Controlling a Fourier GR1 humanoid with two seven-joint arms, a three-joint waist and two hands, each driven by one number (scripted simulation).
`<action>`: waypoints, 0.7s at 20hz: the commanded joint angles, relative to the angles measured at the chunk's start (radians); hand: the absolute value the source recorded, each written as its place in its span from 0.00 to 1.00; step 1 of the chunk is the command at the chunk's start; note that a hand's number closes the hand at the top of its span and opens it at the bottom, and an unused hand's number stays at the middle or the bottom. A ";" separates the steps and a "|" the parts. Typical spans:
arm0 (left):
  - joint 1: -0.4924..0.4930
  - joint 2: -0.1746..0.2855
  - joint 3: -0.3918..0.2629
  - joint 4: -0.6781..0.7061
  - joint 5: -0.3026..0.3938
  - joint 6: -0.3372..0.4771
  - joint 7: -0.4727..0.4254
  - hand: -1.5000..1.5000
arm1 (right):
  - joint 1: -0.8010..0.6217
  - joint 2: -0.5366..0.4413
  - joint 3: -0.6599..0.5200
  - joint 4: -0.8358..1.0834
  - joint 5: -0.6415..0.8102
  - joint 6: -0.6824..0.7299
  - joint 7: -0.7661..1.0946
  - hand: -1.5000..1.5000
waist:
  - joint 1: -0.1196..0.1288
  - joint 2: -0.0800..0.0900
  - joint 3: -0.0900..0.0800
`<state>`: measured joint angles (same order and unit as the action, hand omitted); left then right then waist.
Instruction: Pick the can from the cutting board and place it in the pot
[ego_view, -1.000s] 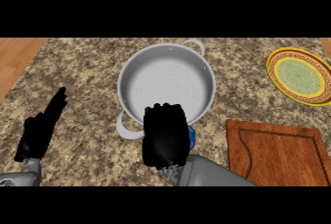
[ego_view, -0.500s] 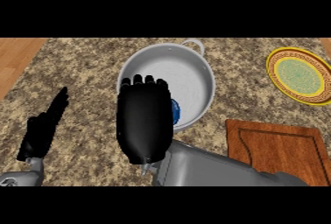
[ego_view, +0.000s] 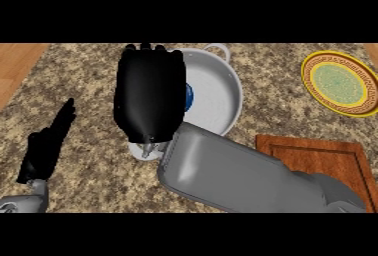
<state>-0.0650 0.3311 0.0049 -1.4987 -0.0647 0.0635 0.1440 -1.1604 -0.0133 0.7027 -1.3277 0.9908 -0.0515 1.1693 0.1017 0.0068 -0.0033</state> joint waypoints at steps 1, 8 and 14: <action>0.008 0.016 0.019 0.004 0.004 -0.009 -0.013 0.50 | -0.097 0.013 -0.051 0.092 -0.071 -0.115 0.149 1.00 | -0.015 0.001 0.000; 0.046 0.029 0.058 -0.021 0.037 -0.027 -0.001 0.50 | -0.153 0.013 -0.115 0.357 -0.110 -0.254 -0.050 1.00 | -0.037 0.004 0.002; 0.028 0.013 0.038 -0.034 0.017 -0.020 -0.004 0.50 | -0.205 0.013 -0.169 0.650 -0.193 -0.344 -0.229 1.00 | -0.011 0.015 0.001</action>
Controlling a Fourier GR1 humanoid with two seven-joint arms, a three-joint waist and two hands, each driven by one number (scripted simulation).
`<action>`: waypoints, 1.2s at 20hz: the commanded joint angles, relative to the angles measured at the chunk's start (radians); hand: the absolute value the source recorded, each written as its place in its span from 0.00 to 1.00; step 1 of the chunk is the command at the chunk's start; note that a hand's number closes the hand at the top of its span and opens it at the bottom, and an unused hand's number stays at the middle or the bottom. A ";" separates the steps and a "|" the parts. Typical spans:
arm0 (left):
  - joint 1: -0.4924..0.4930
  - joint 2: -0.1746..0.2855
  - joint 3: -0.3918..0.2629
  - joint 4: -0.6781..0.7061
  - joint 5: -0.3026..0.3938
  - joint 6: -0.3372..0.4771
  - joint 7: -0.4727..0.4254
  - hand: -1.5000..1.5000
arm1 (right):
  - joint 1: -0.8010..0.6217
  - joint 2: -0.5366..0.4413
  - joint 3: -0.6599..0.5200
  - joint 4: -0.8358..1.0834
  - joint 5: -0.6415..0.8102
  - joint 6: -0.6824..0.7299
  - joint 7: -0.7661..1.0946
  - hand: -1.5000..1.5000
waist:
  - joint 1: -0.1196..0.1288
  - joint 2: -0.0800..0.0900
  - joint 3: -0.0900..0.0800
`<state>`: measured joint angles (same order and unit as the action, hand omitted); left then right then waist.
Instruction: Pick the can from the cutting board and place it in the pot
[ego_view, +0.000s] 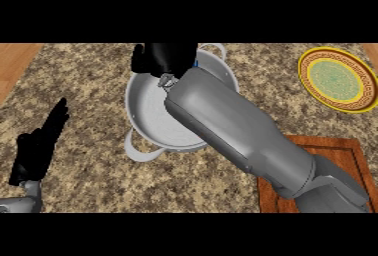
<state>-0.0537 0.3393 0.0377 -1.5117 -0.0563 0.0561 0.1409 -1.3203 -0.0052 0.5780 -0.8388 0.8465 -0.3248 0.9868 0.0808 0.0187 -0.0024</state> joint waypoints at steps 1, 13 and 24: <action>-0.010 -0.028 -0.013 0.008 -0.024 0.028 0.002 0.50 | -0.043 0.005 -0.006 0.174 -0.060 -0.099 -0.040 1.00 | -0.003 0.001 0.000; -0.034 -0.031 -0.031 -0.009 -0.035 0.008 0.001 0.50 | -0.009 0.005 -0.126 0.372 -0.274 -0.251 -0.282 0.00 | 0.031 0.014 0.002; -0.041 -0.040 -0.017 0.029 -0.033 0.011 -0.016 0.50 | -0.014 0.005 -0.215 0.317 -0.407 -0.551 -0.546 0.00 | 0.030 0.015 0.003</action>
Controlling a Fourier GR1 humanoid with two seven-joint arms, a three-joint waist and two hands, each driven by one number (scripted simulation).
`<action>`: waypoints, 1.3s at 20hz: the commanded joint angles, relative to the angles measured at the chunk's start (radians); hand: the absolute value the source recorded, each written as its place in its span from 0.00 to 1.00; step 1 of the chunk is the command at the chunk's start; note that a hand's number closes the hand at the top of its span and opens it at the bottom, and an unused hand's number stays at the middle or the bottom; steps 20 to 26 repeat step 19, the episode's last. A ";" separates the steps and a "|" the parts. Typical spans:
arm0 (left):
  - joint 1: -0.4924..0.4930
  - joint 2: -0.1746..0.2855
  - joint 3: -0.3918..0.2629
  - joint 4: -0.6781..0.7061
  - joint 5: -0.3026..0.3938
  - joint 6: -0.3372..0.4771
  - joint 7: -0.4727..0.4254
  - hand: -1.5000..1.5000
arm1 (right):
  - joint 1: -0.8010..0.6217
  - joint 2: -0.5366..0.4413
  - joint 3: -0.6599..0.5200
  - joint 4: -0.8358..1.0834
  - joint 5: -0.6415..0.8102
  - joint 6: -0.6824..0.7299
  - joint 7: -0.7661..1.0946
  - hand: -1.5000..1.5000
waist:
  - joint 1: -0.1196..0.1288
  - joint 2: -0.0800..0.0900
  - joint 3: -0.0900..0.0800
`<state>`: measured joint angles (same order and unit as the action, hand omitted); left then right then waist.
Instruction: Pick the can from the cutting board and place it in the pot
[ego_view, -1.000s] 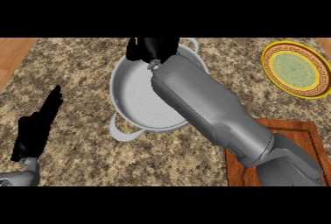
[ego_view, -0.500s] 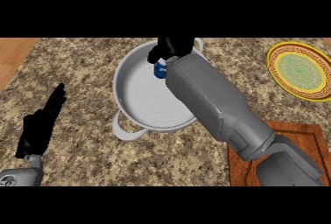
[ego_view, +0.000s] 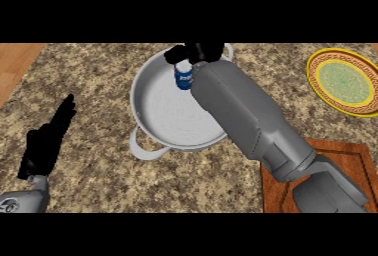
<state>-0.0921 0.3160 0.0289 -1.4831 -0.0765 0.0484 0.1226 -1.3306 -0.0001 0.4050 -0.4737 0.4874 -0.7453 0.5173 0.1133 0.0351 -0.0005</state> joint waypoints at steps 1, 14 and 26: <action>-0.021 0.023 0.016 0.020 0.013 -0.026 0.001 0.50 | 0.003 0.000 -0.050 -0.094 -0.075 -0.189 -0.079 0.00 | 0.004 -0.001 0.001; 0.053 -0.017 0.015 -0.041 -0.018 0.016 0.042 0.50 | 0.203 0.000 0.034 -0.329 -0.452 -0.177 -0.261 0.00 | -0.076 -0.031 0.001; 0.062 0.014 0.091 0.023 0.003 0.005 0.010 0.50 | 0.372 -0.039 -0.013 -0.541 -0.385 -0.109 -0.305 0.00 | -0.125 -0.040 0.001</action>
